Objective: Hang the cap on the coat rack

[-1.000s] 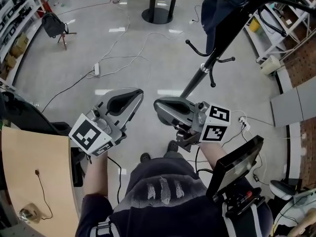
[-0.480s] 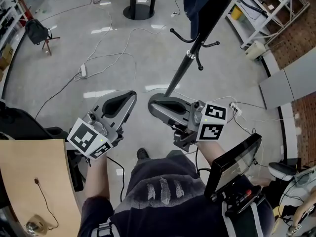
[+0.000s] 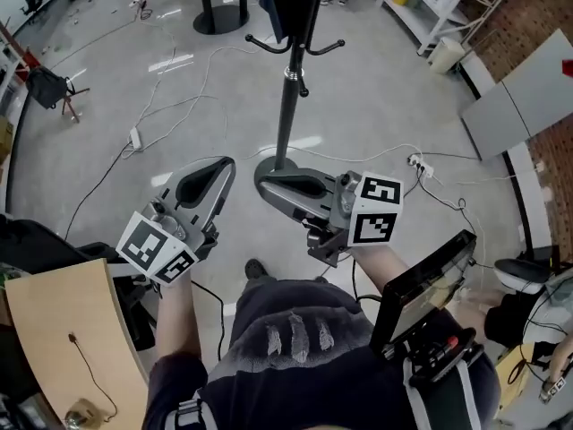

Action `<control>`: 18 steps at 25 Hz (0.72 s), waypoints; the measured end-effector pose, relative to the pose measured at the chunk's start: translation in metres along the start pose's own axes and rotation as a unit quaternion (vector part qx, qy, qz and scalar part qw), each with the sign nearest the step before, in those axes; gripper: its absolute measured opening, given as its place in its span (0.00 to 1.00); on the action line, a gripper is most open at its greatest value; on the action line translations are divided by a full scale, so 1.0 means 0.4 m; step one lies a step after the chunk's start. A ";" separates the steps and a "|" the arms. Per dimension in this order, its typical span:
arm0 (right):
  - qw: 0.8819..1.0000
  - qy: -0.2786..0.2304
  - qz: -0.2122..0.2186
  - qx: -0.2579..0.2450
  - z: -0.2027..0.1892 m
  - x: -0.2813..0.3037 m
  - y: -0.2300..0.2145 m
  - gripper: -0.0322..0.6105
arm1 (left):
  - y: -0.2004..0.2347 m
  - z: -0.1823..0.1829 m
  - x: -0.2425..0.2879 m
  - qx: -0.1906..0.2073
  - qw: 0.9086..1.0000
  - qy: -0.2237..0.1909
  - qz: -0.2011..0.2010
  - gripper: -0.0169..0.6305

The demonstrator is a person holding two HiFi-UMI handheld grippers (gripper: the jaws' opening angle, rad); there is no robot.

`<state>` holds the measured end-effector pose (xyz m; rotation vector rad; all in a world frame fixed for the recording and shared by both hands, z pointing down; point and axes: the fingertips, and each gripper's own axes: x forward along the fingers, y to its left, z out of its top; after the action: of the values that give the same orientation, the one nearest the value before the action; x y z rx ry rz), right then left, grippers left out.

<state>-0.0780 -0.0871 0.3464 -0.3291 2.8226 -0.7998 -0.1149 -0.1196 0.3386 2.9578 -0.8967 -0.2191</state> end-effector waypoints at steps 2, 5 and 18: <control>1.000 -0.009 0.004 0.000 0.009 -0.066 0.018 0.04 | -0.061 -0.004 0.048 0.004 1.000 0.005 -0.009 0.04; 1.000 -0.021 0.013 0.000 0.007 -0.175 0.049 0.04 | -0.157 -0.019 0.108 0.008 1.000 0.010 -0.014 0.04; 0.997 -0.028 0.059 0.032 -0.014 -0.490 0.112 0.04 | -0.468 -0.092 0.252 0.017 0.998 0.057 0.017 0.04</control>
<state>0.1011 0.0041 0.3507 -0.1718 2.7287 -0.8396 0.0765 -0.0199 0.3471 2.9469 -0.9444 -0.0327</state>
